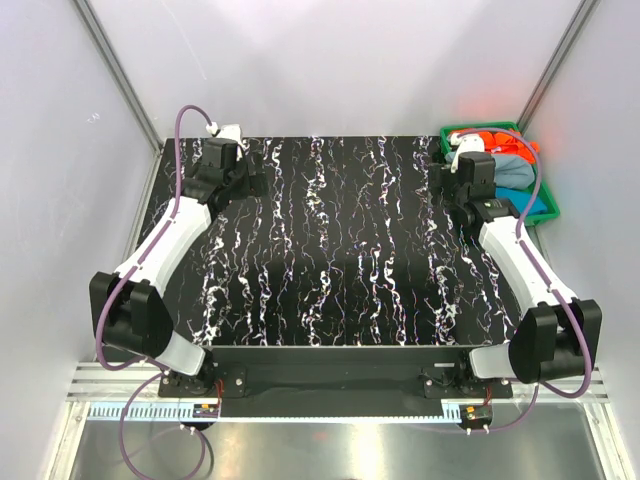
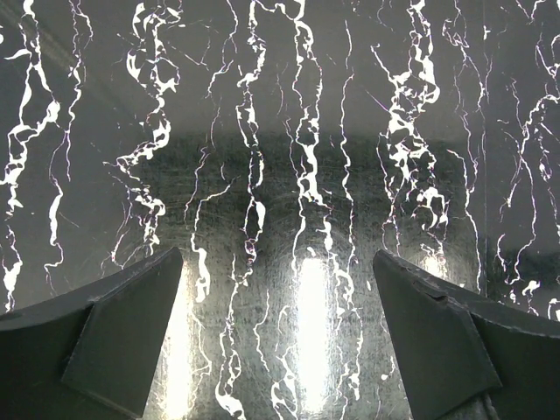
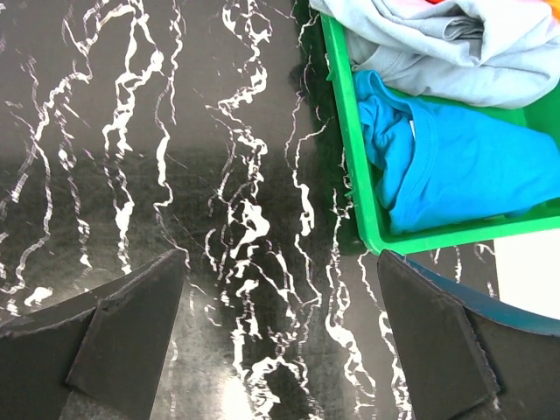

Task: Fold and stack the t-shirts
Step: Grab the tshirt from the pile

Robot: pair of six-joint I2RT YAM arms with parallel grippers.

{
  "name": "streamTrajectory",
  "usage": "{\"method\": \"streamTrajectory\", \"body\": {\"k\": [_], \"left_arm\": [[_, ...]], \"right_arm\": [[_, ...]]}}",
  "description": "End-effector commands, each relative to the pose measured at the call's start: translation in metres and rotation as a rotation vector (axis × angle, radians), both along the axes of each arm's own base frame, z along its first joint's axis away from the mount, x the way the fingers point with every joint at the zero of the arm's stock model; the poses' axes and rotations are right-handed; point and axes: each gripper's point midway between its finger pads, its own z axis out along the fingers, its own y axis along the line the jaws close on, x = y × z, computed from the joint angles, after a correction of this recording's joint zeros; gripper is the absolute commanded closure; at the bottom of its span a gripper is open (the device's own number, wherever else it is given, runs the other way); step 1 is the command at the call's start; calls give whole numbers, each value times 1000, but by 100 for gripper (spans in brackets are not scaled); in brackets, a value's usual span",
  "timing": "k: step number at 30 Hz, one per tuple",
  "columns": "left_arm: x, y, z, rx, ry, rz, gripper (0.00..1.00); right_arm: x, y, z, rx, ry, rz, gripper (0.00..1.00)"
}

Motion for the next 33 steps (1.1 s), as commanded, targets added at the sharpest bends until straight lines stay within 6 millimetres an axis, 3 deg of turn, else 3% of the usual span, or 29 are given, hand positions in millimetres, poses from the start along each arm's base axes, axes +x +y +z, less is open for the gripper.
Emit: {"method": "streamTrajectory", "body": {"k": [1, 4, 5, 7, 8, 9, 10, 11, 12, 13, 15, 16, 17, 20, 23, 28, 33], "left_arm": [[10, -7, 31, -35, -86, -19, 1], [7, -4, 28, -19, -86, -17, 1], [6, 4, 23, 14, -80, 10, 1], [8, 14, 17, 84, -84, 44, 1], [8, 23, 12, 119, -77, 83, 1], [9, 25, 11, 132, -77, 84, 1], [9, 25, 9, 135, -75, 83, 1], [9, 24, 10, 132, -78, 80, 1], [9, 22, 12, 131, -84, 69, 1], [10, 19, 13, 132, -88, 52, 1], [10, 9, 16, 143, -93, -41, 1], [9, 0, 17, 132, -96, -95, 1], [9, -2, 16, 150, -94, -125, 1], [7, -6, 10, 151, -87, -155, 1], [2, -11, 3, 138, -71, -188, 1], [-3, -16, -1, 139, -54, -237, 1], [-1, -15, 1, 148, -52, -236, 1]], "right_arm": [[0, -4, 17, -52, -51, 26, 0], [0, 9, 17, -82, -28, 150, 0], [7, 10, 28, -79, -51, 154, 0], [19, 11, 28, -70, -32, 148, 0], [30, 10, 49, -61, -75, 131, 0], [38, 8, 46, -22, -61, 102, 0], [45, -5, 52, 7, -67, 61, 0], [54, -9, 71, 47, -99, 49, 0], [65, -15, 63, 103, -77, 3, 0], [72, -36, 65, 131, -76, -41, 0], [96, -51, 69, 140, -75, -64, 0], [107, -63, 85, 126, -114, -87, 0], [120, -72, 69, 87, -79, -90, 0], [145, -100, 61, 37, -72, -139, 0], [163, -109, 41, 20, -51, -142, 0], [170, -111, -4, -12, 41, -112, 0], [180, -145, -37, -186, 80, -184, 0]]}}
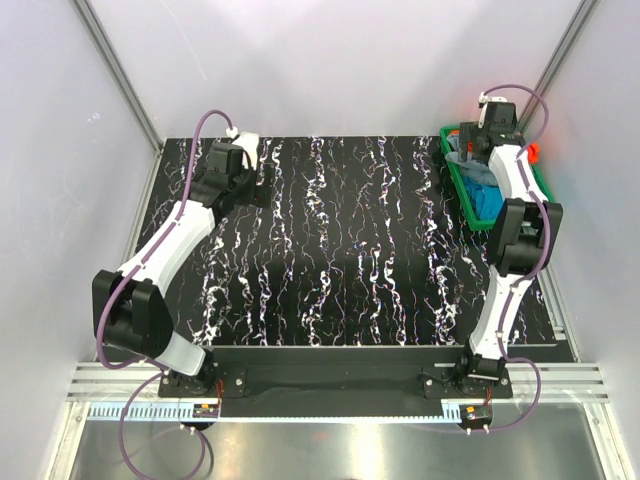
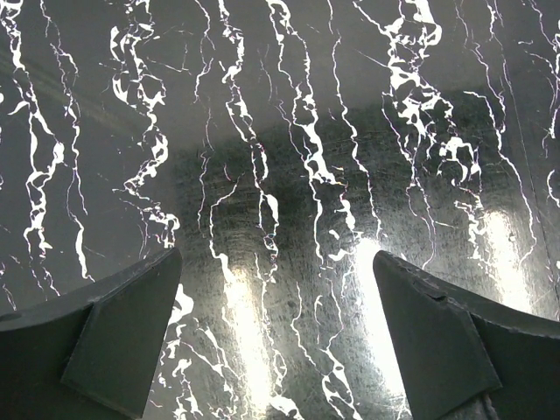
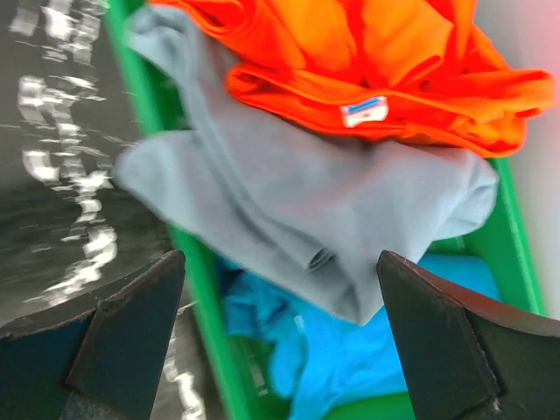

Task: Fold and stack the t-shirts
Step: Grab the tshirt from the pile

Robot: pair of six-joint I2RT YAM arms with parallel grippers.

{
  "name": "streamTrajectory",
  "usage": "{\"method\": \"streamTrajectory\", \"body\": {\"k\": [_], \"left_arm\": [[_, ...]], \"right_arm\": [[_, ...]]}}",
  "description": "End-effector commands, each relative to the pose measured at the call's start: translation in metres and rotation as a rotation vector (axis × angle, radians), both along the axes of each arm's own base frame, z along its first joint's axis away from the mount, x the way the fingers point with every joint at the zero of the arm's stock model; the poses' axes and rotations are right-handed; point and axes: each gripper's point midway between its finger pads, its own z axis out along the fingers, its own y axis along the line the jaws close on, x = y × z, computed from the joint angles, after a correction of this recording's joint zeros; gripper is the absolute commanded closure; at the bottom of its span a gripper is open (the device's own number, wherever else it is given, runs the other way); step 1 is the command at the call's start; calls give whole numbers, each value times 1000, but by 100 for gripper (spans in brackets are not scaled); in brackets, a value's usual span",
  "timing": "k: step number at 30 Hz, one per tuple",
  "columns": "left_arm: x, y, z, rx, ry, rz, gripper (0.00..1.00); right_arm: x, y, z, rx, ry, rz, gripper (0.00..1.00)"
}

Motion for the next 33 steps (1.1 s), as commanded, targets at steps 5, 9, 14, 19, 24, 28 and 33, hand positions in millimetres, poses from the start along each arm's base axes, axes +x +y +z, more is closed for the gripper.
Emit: {"method": "streamTrajectory", "body": {"k": [5, 9, 14, 19, 24, 28, 33], "left_arm": [[3, -13, 13, -37, -28, -65, 1], [4, -17, 13, -55, -23, -70, 1], [4, -16, 15, -51, -25, -74, 1], [3, -16, 6, -47, -17, -75, 1], [11, -14, 12, -30, -47, -63, 1], [26, -5, 14, 9, -62, -4, 1], [31, -5, 19, 8, -76, 6, 1]], "right_arm": [[20, -53, 2, -278, -25, -95, 0], [17, -66, -9, -348, 2, -127, 16], [14, -71, 13, -366, -54, -176, 93], [6, -39, 103, -217, -219, -161, 96], [-11, 32, 184, -129, -384, 9, 100], [-39, 74, 239, -92, -492, 102, 100], [-72, 147, 284, 27, -582, 331, 100]]}}
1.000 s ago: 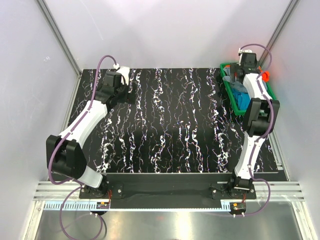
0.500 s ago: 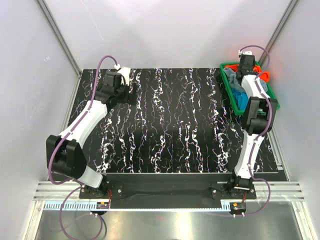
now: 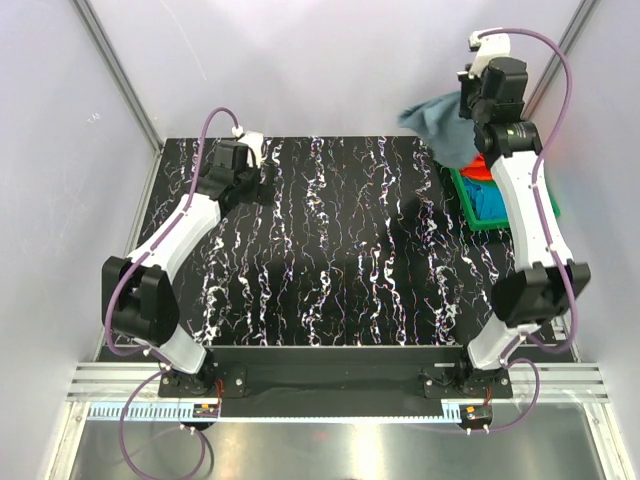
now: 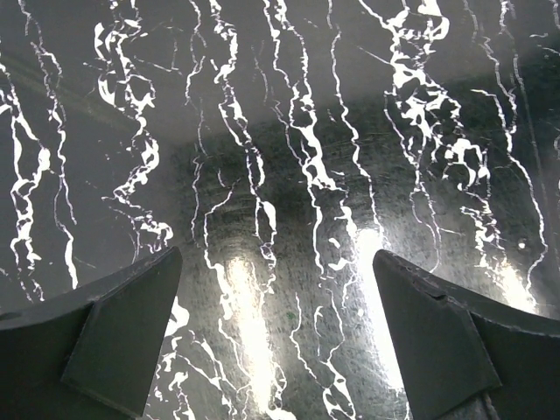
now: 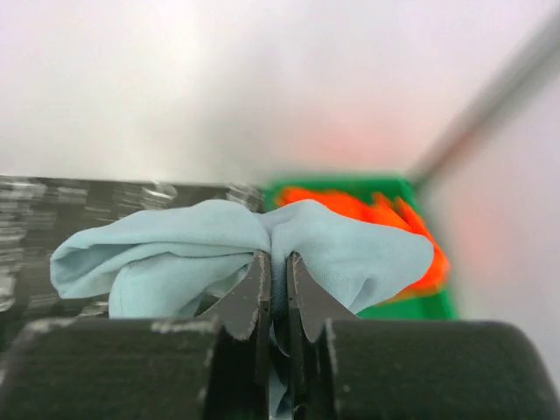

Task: Fold and stack the t-shirts
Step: Grab the tshirt from the pile

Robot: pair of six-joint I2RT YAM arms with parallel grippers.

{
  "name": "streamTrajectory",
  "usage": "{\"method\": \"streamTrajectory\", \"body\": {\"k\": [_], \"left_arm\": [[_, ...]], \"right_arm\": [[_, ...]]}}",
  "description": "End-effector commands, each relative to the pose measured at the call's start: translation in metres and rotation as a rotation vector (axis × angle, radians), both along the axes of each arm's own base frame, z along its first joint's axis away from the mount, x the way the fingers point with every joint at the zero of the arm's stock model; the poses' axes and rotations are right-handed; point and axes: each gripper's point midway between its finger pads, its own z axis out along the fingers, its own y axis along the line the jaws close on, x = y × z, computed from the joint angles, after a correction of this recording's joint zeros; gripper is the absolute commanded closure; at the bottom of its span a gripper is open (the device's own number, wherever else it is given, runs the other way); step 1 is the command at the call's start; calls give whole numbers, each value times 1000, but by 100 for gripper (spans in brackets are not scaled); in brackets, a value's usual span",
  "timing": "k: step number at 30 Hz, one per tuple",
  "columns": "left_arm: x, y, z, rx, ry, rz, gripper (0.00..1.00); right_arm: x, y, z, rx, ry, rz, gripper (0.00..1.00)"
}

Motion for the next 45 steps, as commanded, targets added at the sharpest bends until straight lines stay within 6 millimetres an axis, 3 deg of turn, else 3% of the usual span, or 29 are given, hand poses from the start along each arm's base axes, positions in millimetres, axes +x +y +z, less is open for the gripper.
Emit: {"method": "streamTrajectory", "body": {"k": [1, 5, 9, 10, 11, 12, 14, 15, 17, 18, 19, 20, 21, 23, 24, 25, 29, 32, 34, 36, 37, 39, 40, 45], "left_arm": [[19, 3, 34, 5, -111, 31, 1], [22, 17, 43, 27, -143, 119, 1], [25, 43, 57, 75, -191, 244, 1], [25, 46, 60, 82, -201, 254, 1], [25, 50, 62, 88, -208, 264, 1], [25, 52, 63, 101, -211, 268, 1], [25, 54, 62, 106, -213, 272, 1], [24, 55, 64, 105, -216, 271, 1], [23, 54, 64, 107, -213, 261, 1], [22, 52, 67, 98, -217, 249, 1], [21, 51, 65, 93, -207, 236, 1], [20, 44, 65, 74, -200, 200, 1], [19, 39, 63, 65, -189, 172, 1], [12, 33, 54, 55, -150, 130, 1], [8, 30, 51, 36, -139, 121, 1], [3, 29, 45, 30, -115, 113, 2], [-23, 17, 4, 11, 36, 48, 9], [-51, -4, -26, 5, 159, -73, 10], [-74, -30, -35, 39, 203, -232, 12], [-87, -41, -38, 146, 183, -306, 12], [-99, -59, -38, 223, 163, -424, 12], [-105, -64, -41, 361, 113, -504, 11], [-116, -79, -44, 406, 102, -578, 10], [-141, -107, -56, 513, 123, -719, 9]], "right_arm": [[-30, 67, 68, 93, -145, 248, 100], [-76, 152, 88, 212, -131, 558, 100], [-111, 192, 87, 360, -65, 721, 98], [-113, 190, 69, 368, -17, 706, 80], [-107, 181, 52, 343, 7, 644, 20], [-104, 171, 14, 271, 72, 605, 1], [-94, 143, -22, 152, 111, 477, 0], [-92, 135, -50, 102, 144, 446, 0], [-92, 121, -62, -6, 140, 420, 0], [-96, 119, -79, -19, 174, 425, 0], [-100, 122, -87, -14, 204, 445, 0], [-111, 139, -96, 14, 245, 552, 0], [-127, 148, -117, 13, 348, 635, 0], [-148, 170, -134, 81, 436, 775, 0], [-160, 174, -154, 103, 528, 820, 0], [-168, 179, -161, 127, 572, 855, 0], [-206, 203, -184, 242, 722, 1026, 3], [-222, 211, -205, 200, 795, 1071, 2], [-220, 209, -218, 156, 789, 1059, 2], [-202, 198, -228, 102, 733, 955, 1], [-195, 194, -231, 79, 707, 920, 0], [-174, 179, -237, 28, 624, 782, 0], [-169, 174, -238, 15, 604, 748, 0], [-165, 171, -237, 12, 589, 721, 0]]}}
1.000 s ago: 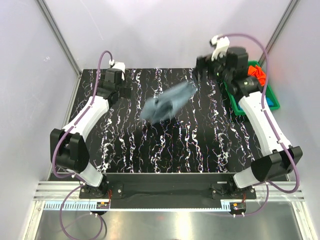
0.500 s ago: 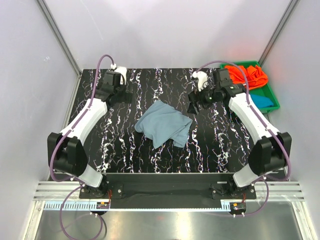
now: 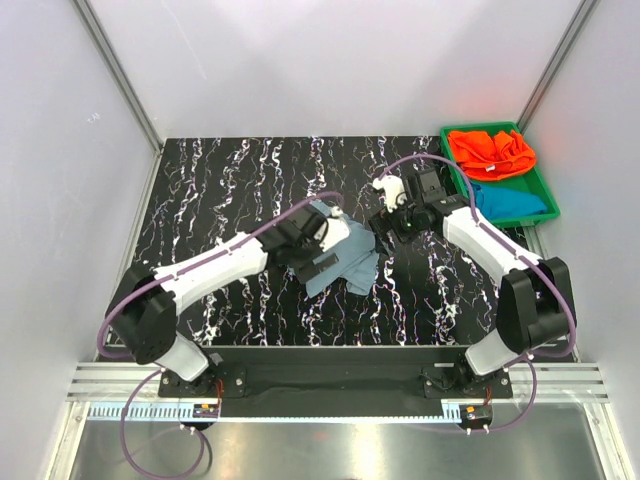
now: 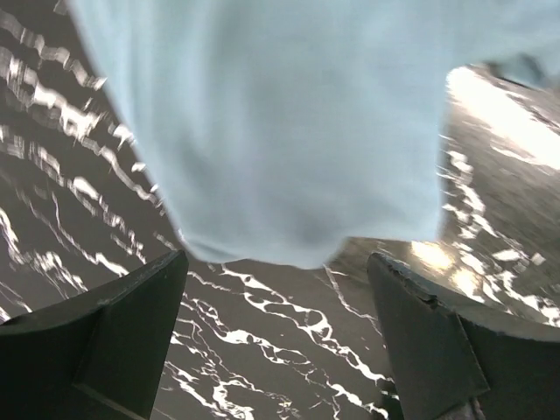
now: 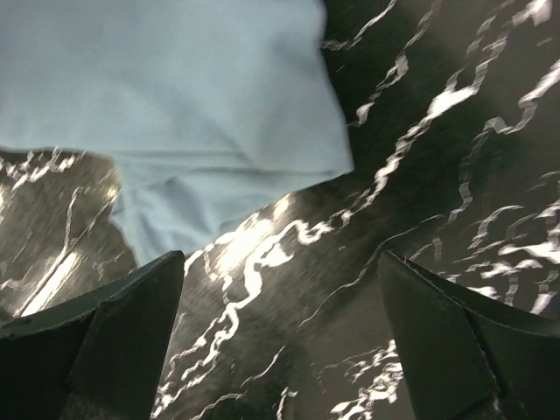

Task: Fold and stack the t-shirts
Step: Grab the tshirt from the pile, then flatten the tshirt out

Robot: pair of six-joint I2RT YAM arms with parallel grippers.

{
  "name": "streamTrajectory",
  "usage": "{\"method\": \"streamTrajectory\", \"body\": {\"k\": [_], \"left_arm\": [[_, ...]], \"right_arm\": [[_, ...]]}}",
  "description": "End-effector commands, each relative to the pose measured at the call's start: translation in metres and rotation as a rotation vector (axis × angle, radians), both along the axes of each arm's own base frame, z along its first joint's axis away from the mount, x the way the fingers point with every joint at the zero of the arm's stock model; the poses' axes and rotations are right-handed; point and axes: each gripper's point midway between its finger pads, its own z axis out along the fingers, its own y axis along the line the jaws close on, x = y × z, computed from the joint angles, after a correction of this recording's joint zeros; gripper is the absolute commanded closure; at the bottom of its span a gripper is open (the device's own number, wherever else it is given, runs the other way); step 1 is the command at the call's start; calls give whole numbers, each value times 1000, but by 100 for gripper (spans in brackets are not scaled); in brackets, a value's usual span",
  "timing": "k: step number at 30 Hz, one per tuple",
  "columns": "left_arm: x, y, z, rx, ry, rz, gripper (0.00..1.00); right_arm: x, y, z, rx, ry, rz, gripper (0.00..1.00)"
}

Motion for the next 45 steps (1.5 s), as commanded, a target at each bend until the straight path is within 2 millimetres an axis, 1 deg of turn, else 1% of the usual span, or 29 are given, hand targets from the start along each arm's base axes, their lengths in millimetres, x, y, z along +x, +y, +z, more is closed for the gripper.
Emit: {"method": "streamTrajectory", "body": {"k": [1, 4, 5, 7, 8, 12, 15, 16, 17, 18, 20, 21, 23, 24, 26, 27, 28, 30, 31, 32, 33, 34, 36, 37, 39, 40, 41, 42, 45], "left_arm": [[1, -1, 14, 66, -53, -58, 9], [-7, -7, -4, 48, 22, -46, 9], [-9, -9, -14, 54, 54, -45, 8], [-12, -13, -22, 54, 95, -33, 8], [-13, -16, -30, 60, 122, -30, 7], [-12, -26, -40, 34, 162, 9, 9], [-11, -30, -51, 43, 190, 20, 11], [-9, -31, -52, 43, 191, 23, 17], [-10, -32, -56, 48, 203, 21, 31], [-9, -32, -55, 48, 201, 17, 51], [-4, -32, -51, 43, 178, 22, 100], [0, -32, -48, 34, 170, 33, 100], [11, -30, -38, 18, 144, 58, 100], [21, -22, -32, 8, 130, 103, 100], [45, -16, -5, -30, 71, 159, 100], [59, -1, 6, -30, 51, 202, 100], [77, -1, 32, -65, -7, 220, 100], [105, 23, 59, -68, -77, 286, 100], [121, 26, 85, -102, -130, 305, 100], [131, 32, 92, -109, -145, 320, 100], [142, 44, 100, -117, -159, 352, 100], [152, 47, 117, -141, -191, 361, 100], [161, 51, 123, -141, -197, 365, 100], [168, 49, 137, -156, -228, 362, 100], [171, 47, 153, -170, -258, 357, 100], [177, 45, 172, -197, -294, 356, 100], [176, 43, 181, -204, -303, 348, 100], [179, 41, 202, -237, -342, 346, 100], [170, 29, 231, -255, -408, 292, 100]], "right_arm": [[30, 0, 39, 24, -183, -61, 0], [18, 3, 44, 53, -150, -37, 0], [3, 11, 44, 94, -90, 9, 0], [-21, 26, 52, 176, -19, 102, 0], [-30, 26, 52, 184, 15, 113, 2], [-36, 20, 63, 173, -24, 109, 1], [-36, 15, 61, 149, -51, 97, 0], [-36, 13, 60, 144, -47, 93, 0], [-37, 13, 59, 141, -43, 92, 0], [-37, 13, 60, 143, -48, 86, 0], [-35, 12, 60, 141, -61, 82, 0], [-35, 12, 61, 139, -69, 79, 0], [-33, 10, 61, 131, -83, 71, 0], [-32, 9, 59, 127, -83, 73, 0], [-31, 9, 54, 120, -82, 77, 0], [-31, 9, 49, 115, -73, 82, 0], [-32, 11, 45, 124, -59, 95, 0], [-33, 14, 37, 128, -38, 114, 0], [-32, 16, 36, 135, -32, 118, 1], [-28, 18, 35, 135, -30, 122, 1], [-26, 20, 36, 137, -33, 125, 1], [-24, 21, 37, 138, -33, 127, 1], [-16, 24, 43, 137, -46, 132, 1], [-11, 25, 48, 138, -57, 129, 1], [-8, 26, 50, 139, -63, 128, 1], [-6, 26, 53, 139, -73, 127, 1], [-5, 26, 55, 139, -80, 129, 1], [-5, 26, 55, 138, -84, 127, 1], [-1, 25, 62, 145, -116, 108, 1]]}}
